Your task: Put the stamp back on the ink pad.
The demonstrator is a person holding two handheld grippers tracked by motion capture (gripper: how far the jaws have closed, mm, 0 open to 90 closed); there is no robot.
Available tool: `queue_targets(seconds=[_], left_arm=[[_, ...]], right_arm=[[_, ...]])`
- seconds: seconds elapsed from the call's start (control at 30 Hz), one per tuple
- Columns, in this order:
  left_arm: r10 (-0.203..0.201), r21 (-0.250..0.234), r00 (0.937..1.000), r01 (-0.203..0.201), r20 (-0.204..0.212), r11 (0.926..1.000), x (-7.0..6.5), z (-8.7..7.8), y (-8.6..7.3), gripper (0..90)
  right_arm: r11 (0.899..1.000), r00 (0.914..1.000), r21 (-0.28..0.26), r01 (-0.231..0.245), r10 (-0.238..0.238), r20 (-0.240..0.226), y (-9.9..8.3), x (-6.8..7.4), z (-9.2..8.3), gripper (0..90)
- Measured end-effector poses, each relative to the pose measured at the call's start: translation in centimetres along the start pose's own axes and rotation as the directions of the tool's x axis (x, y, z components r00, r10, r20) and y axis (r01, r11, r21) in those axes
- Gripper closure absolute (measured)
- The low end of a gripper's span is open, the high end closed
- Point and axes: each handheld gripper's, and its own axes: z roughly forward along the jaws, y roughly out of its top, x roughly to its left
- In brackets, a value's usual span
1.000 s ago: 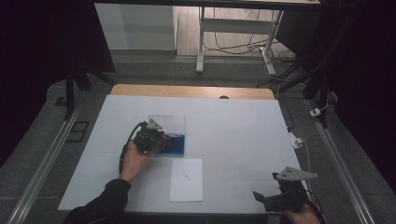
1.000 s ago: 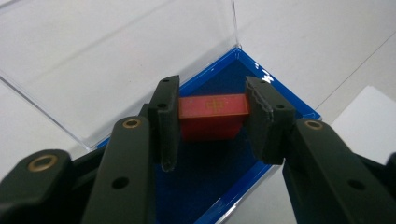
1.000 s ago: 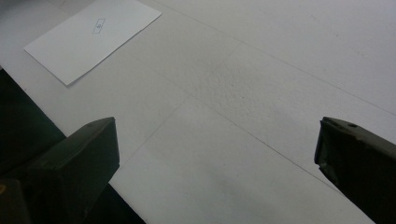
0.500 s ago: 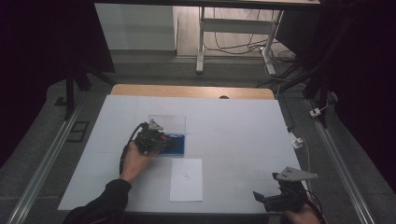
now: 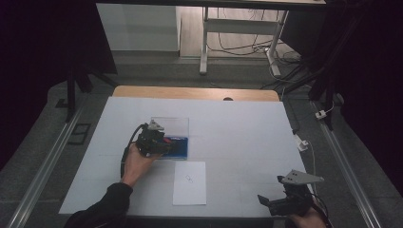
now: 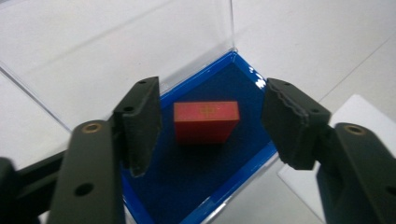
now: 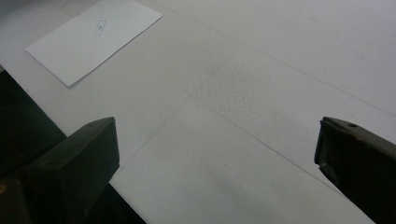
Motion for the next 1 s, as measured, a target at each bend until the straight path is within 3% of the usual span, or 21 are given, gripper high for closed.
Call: queue_targets(seconds=[0.17, 0.4, 0.6, 1.0], left_arm=[[-0.006, -0.016, 0.9993, 0.007, 0.036, 0.9999, 0.0, -0.5, 0.2, 27.3], [-0.006, -0.012, 0.999, 0.006, 0.045, 0.9999, -0.2, -1.1, 0.4, 13.8], [-0.014, -0.036, 0.9981, 0.016, 0.06, 0.9992, -0.4, -2.3, 0.4, 11.9], [-0.031, -0.035, 0.9936, 0.035, 0.109, 0.9987, -0.4, -3.6, 0.1, 5.6]], right_arm=[[1.0, 1.0, -0.002, -0.002, 0.002, 0.0, 0.0, 0.0, 0.0, 0.3], [1.0, 1.0, 0.001, 0.003, -0.003, 0.003, 0.0, 0.0, 0.0, 0.3], [1.0, 1.0, 0.001, 0.003, -0.003, 0.004, 0.0, 0.1, 0.0, 0.3], [1.0, 1.0, 0.002, 0.004, -0.004, 0.005, 0.0, 0.1, 0.0, 0.3]])
